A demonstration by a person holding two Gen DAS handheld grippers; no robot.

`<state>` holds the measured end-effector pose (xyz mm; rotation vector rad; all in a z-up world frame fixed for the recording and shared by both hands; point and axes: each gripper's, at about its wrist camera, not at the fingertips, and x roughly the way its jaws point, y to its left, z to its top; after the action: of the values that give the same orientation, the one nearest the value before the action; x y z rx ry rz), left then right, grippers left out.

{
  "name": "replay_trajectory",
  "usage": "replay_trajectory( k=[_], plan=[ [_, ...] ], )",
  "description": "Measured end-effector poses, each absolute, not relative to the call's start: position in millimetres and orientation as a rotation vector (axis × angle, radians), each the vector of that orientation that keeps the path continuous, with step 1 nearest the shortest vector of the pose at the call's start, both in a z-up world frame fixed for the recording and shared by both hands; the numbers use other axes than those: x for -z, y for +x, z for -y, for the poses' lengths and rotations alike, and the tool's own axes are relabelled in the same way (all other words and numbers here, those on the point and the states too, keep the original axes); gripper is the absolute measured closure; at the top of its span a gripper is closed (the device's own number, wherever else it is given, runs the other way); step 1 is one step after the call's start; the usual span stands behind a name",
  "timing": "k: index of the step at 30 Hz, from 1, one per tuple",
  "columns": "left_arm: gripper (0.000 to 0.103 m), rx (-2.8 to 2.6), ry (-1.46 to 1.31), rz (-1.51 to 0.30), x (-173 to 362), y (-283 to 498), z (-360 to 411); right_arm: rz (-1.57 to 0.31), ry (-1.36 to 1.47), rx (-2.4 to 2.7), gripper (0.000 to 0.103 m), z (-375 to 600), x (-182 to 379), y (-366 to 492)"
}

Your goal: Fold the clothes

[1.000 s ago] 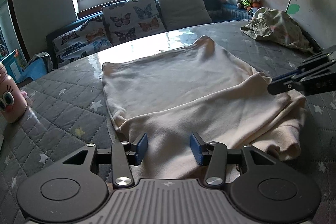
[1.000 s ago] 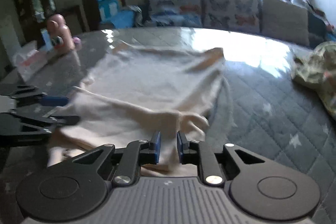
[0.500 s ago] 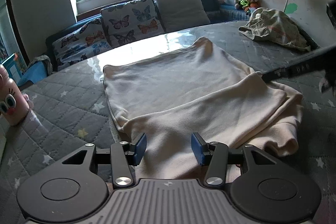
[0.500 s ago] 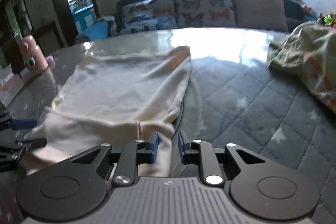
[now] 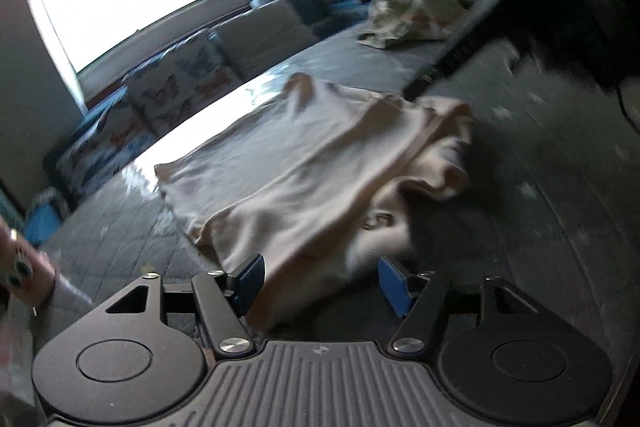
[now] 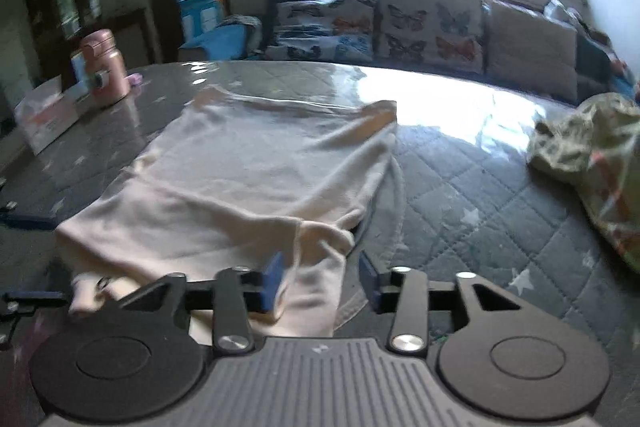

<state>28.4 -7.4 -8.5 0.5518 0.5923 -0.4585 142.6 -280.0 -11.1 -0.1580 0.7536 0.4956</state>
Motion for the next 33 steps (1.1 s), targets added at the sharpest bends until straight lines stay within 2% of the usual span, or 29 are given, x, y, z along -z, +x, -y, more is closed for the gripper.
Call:
replay_trajectory(
  k=[1, 3, 5, 7, 9, 13, 14, 21, 27, 33],
  plan=[
    [0.037, 0.462, 0.577, -0.580, 12, 26, 11, -0.748, -0.175, -0.511, 0.059, 279, 9, 139],
    [0.037, 0.468, 0.617, -0.556, 17, 24, 18, -0.743, -0.221, -0.553, 0.047, 275, 6, 128],
    [0.038, 0.466, 0.633, -0.540, 22, 24, 24, -0.740, -0.264, -0.592, 0.044, 271, 5, 118],
    [0.049, 0.477, 0.625, -0.529, 23, 25, 27, -0.729, -0.320, -0.621, 0.043, 268, 5, 108],
    [0.071, 0.489, 0.617, -0.530, 24, 27, 30, -0.714, -0.380, -0.657, 0.034, 264, 5, 96],
    [0.089, 0.496, 0.566, -0.526, 20, 33, 29, -0.697, -0.482, -0.732, 0.031, 256, 10, 77],
    [0.093, 0.498, 0.546, -0.527, 16, 35, 28, -0.684, -0.509, -0.745, 0.026, 253, 12, 72],
    [0.096, 0.455, 0.410, -0.567, -1, 70, 18, -0.609, -0.609, -0.807, 0.026, 231, 27, 61],
    [0.097, 0.433, 0.313, -0.615, 0, 89, 7, -0.581, -0.578, -0.807, 0.046, 225, 32, 74],
    [0.097, 0.425, 0.292, -0.632, 2, 95, 5, -0.592, -0.573, -0.841, 0.045, 224, 30, 75]
  ],
)
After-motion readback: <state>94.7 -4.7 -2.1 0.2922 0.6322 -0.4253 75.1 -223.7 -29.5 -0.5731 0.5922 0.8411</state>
